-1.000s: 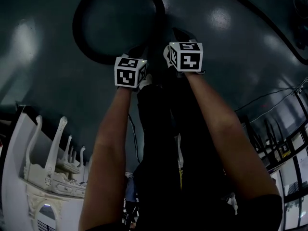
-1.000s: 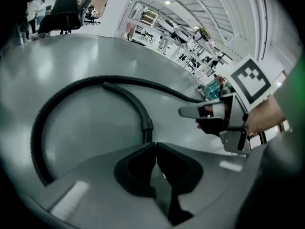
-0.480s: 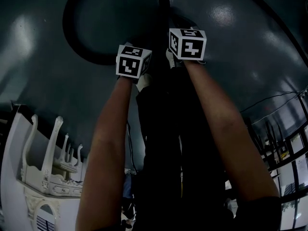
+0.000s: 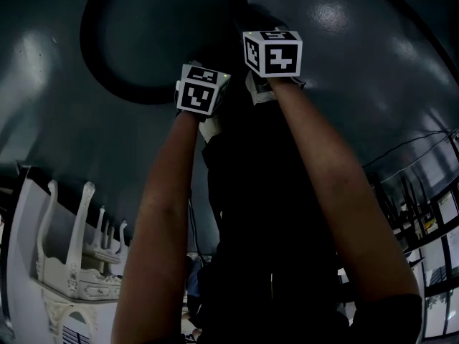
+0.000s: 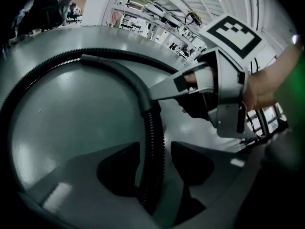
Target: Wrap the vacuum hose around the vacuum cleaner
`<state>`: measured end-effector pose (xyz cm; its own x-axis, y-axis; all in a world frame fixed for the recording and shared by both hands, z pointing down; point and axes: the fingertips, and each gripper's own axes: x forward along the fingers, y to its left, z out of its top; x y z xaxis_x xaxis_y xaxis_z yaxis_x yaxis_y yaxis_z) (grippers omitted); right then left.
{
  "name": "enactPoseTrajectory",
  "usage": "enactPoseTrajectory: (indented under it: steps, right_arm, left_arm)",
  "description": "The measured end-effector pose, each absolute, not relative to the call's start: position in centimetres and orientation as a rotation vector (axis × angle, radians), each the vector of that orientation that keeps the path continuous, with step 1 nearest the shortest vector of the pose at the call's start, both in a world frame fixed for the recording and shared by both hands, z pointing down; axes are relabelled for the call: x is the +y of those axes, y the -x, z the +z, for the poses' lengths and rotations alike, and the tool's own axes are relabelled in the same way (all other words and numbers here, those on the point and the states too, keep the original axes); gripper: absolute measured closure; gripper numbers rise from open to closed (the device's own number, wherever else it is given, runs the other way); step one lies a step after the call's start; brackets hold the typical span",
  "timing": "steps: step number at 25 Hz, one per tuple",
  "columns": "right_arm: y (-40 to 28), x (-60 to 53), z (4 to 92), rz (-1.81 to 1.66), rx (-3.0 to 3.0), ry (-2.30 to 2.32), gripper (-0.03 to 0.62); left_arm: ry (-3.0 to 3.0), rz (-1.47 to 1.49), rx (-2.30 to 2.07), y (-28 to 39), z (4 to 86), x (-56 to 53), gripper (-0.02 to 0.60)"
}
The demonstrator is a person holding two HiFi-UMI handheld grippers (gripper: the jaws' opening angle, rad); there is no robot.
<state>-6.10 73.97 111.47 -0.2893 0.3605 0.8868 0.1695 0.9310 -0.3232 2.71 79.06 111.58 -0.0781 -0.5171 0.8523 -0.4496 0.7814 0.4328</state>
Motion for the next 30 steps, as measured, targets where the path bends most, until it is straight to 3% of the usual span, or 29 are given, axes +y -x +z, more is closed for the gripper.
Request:
enactPoseTrajectory:
  steps: [7,15,26,30]
  right_arm:
    - [6.3,74.4,113.1,0.202,-1.839,0.402,0.369]
    - [6.5,75.1,113.8,0.168,-1.854,0.410,0.363]
    - [6.6,75.5,114.5,0.187,-1.812,0.349,0.344]
    - [6.5,75.3,114.4,0.234,-1.779,0.316,0.364]
  left_arm:
    - [-0.858,0.049,-1.644,-4.5,113.7,78.7,0.367]
    - [-0.892,-0.019,-1.685,-5.0,114.2,78.3,0.409]
    - [-0.920,-0.097,-1.749,-4.7,114.4,78.2,0.400]
    - [-0.920,-0.096,-1.750,-4.9,114.4,78.2,0.399]
